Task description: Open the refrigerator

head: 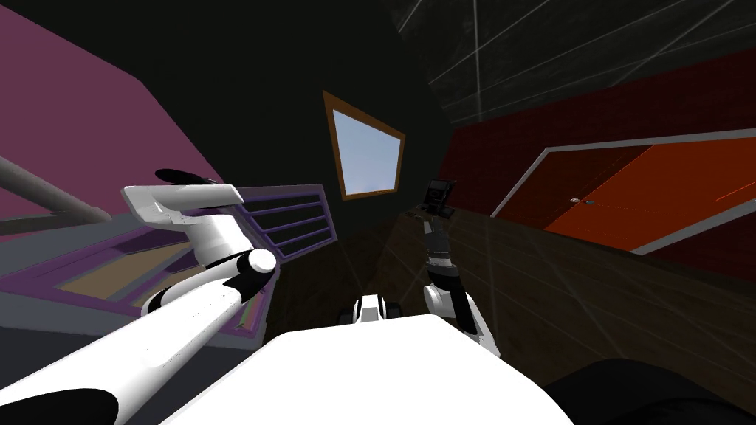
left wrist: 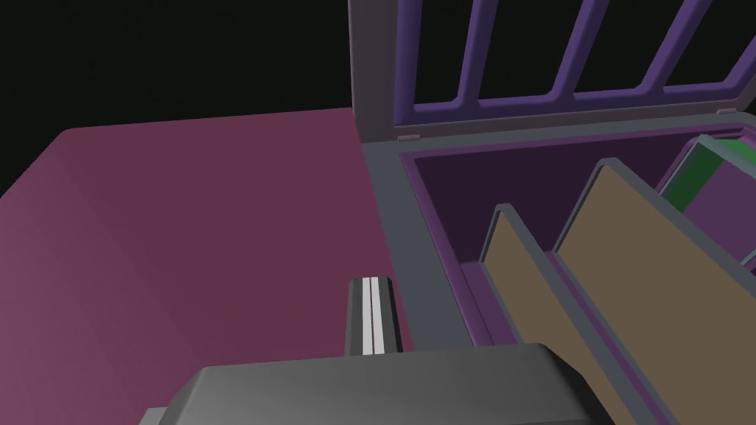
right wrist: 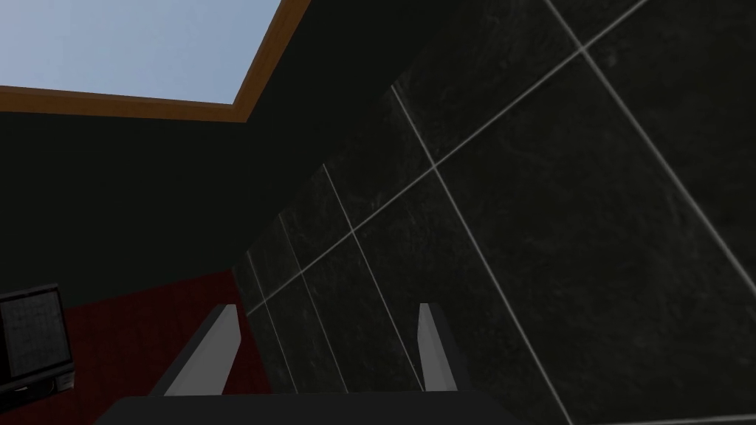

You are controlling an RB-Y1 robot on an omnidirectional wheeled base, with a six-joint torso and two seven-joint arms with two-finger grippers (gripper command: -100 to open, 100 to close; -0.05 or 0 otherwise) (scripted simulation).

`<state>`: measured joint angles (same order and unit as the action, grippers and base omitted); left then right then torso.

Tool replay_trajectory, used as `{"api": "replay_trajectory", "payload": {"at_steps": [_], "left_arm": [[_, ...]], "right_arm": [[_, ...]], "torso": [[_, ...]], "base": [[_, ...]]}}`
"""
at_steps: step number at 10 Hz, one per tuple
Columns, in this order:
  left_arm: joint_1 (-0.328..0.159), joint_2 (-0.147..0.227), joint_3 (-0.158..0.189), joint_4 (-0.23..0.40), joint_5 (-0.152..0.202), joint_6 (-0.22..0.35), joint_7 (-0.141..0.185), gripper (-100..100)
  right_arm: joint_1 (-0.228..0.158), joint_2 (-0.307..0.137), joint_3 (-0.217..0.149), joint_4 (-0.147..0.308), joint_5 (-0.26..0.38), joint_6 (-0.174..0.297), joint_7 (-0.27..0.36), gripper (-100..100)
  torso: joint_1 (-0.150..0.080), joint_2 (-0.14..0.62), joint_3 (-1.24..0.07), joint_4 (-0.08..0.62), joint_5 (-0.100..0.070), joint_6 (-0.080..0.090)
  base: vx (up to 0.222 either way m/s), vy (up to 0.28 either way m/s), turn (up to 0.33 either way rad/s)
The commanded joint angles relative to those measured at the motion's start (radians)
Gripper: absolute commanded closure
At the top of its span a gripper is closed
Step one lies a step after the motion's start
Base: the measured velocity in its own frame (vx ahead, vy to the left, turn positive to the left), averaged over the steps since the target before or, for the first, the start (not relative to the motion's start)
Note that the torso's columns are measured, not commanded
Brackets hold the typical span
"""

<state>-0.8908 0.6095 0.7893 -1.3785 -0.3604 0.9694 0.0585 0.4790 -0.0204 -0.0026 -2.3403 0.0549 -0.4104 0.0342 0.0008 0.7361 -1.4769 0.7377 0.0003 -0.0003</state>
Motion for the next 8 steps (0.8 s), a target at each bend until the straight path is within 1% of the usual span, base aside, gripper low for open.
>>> {"api": "replay_trajectory", "payload": {"at_steps": [1,3,4,5,6,7,8], "left_arm": [[0.009,0.009,0.02,-0.01,-0.036,0.006,0.013,100],[0.016,0.027,0.045,-0.016,-0.084,0.011,0.03,100],[0.016,0.027,0.045,-0.016,-0.084,0.011,0.03,100],[0.02,0.035,0.057,-0.019,-0.108,0.014,0.038,100],[0.02,0.035,0.057,-0.019,-0.108,0.014,0.038,100],[0.021,0.034,0.057,-0.019,-0.102,0.014,0.035,100],[-0.003,0.011,0.026,0.007,-0.116,0.013,0.067,-100]], "right_arm": [[0.0,0.0,0.0,0.0,0.0,0.0,0.0,0],[0.0,0.0,0.0,0.0,0.0,0.0,0.0,0],[0.0,0.0,0.0,0.0,0.0,0.0,0.0,0],[0.0,0.0,0.0,0.0,0.0,0.0,0.0,0],[0.0,0.0,0.0,0.0,0.0,0.0,0.0,0],[0.0,0.0,0.0,0.0,0.0,0.0,0.0,0],[-0.001,0.0,0.0,0.0,0.0,0.0,0.0,0]], "torso": [[0.0,-0.003,-0.002,-0.001,0.0,0.0],[0.0,0.005,0.003,0.001,0.0,0.0],[-0.001,0.003,0.002,0.001,0.0,0.0],[0.0,0.002,0.001,0.0,0.0,0.001],[0.001,0.0,0.0,0.0,0.0,0.0],[-0.001,0.003,0.001,0.0,0.0,0.001],[0.003,0.009,0.005,0.002,0.001,0.0]], "base": [[0.227,-0.173,0.028],[0.221,-0.179,0.039],[0.233,-0.157,0.033],[0.274,-0.142,0.026],[0.201,-0.169,0.025],[0.069,-0.083,0.006],[-0.033,0.07,0.109]]}}
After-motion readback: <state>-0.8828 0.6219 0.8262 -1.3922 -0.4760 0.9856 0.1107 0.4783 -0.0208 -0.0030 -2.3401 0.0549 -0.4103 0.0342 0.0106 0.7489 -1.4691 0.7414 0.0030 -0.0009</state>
